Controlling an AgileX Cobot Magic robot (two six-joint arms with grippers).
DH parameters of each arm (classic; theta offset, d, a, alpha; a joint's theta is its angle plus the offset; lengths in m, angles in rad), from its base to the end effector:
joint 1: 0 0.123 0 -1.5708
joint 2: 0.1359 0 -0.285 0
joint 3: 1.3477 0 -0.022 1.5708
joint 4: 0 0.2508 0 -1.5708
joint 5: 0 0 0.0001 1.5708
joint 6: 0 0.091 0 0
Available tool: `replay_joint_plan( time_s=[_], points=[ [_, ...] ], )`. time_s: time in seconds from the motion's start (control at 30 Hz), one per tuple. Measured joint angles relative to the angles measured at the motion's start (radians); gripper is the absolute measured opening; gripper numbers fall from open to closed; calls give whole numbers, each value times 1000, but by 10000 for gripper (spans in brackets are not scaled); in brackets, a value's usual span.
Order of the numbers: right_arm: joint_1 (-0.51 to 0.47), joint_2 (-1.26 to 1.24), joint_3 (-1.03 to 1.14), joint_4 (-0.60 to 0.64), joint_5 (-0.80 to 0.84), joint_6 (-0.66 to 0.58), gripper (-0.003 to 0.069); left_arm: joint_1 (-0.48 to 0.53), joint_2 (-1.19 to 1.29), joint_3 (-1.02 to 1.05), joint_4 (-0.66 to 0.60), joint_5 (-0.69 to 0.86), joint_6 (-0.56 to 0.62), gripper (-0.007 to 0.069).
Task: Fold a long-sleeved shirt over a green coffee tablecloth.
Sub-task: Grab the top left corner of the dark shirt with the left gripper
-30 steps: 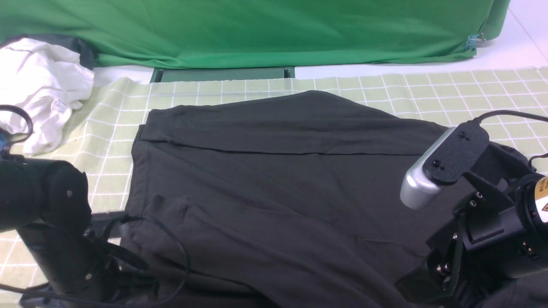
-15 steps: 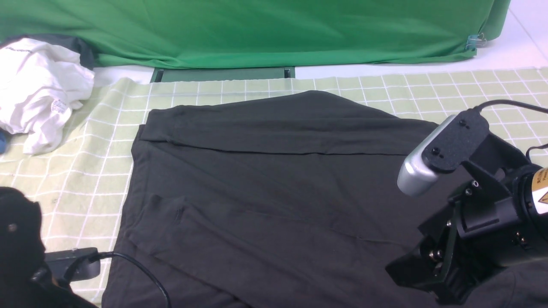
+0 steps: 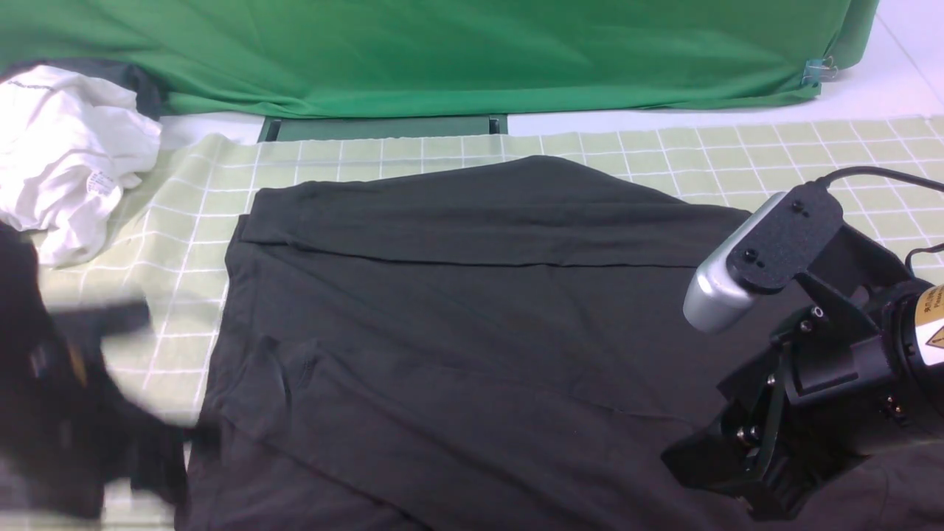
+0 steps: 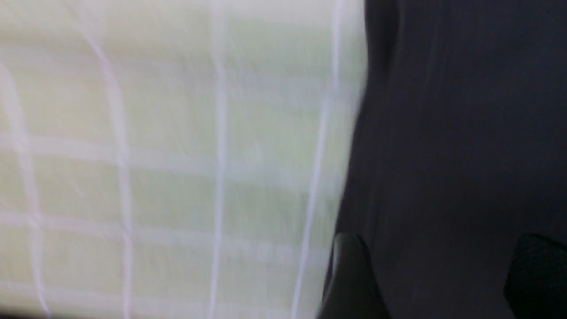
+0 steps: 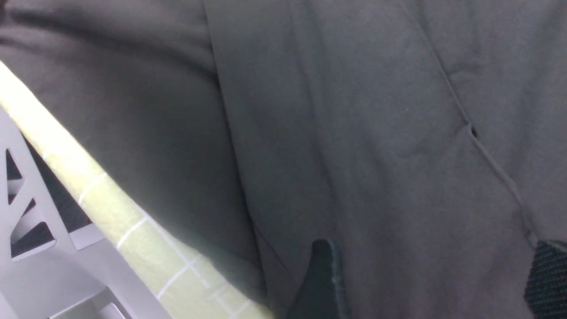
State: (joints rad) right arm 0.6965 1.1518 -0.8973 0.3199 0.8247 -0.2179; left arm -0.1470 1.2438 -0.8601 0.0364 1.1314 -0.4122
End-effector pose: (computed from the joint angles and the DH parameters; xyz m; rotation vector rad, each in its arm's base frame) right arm 0.1565 0.1583 0.3037 -0.9707 2.4087 0.5629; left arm 0.2033 -0.0271 0.2605 -0.3765 2.9711 -0.0101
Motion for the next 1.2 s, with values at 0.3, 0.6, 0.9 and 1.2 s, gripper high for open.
replay_joint_plan(
  time_s=[0.3,0.6,0.9,1.2],
  points=[
    [0,0,0,0,0,0,556,215,313,-415,-116,-154,165,309],
    [0,0,0,2,-24,28,556,220,651,-677,-124,-211,308,372],
    [0,0,0,2,-29,53,556,203,862,-772,-175,-356,495,434],
    [0,0,0,2,-33,55,556,195,936,-772,-179,-417,503,435]
  ],
)
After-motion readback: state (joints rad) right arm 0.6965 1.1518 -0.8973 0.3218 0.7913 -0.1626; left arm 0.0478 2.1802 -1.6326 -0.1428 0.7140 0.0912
